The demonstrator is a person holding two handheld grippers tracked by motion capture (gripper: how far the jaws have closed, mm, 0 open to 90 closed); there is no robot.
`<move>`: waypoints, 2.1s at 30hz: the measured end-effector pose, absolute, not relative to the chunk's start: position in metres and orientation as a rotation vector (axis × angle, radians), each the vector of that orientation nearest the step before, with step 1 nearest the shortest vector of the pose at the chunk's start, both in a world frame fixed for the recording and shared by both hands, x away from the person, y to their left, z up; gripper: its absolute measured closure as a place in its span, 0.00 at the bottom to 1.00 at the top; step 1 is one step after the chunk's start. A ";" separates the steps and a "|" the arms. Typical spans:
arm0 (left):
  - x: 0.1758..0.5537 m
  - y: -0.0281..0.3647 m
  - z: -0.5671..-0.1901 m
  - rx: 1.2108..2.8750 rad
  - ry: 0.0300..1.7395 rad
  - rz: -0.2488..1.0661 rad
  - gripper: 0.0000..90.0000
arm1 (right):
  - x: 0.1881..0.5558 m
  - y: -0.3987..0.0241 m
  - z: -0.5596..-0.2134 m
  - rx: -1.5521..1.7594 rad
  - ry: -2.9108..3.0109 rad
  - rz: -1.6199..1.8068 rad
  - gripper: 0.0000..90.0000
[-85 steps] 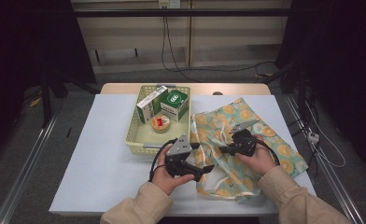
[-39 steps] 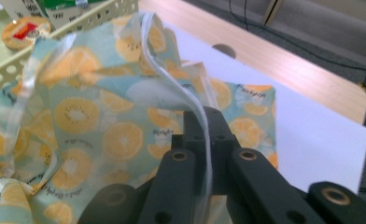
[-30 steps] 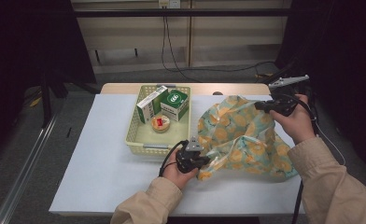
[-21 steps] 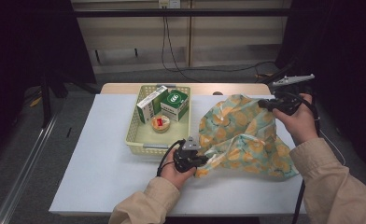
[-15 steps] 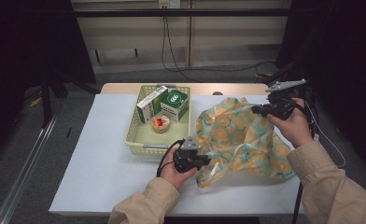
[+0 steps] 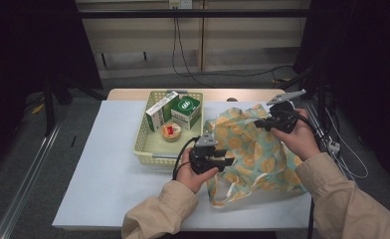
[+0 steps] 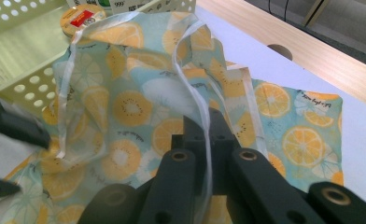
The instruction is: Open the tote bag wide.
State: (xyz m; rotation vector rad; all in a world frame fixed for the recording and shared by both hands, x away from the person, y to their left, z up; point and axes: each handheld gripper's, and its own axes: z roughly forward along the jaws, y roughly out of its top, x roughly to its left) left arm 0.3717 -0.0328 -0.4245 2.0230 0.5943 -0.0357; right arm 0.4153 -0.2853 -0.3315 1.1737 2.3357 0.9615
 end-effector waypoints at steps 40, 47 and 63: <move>0.399 0.040 -0.344 2.053 0.546 0.085 0.07 | 0.411 -0.300 -0.326 1.219 2.286 1.006 1.00; 0.418 0.064 -0.339 2.034 0.587 0.142 0.07 | 0.408 -0.302 -0.322 1.209 2.283 1.008 1.00; 0.457 0.091 -0.356 2.079 0.660 0.201 0.06 | 0.409 -0.306 -0.327 1.227 2.287 1.029 1.00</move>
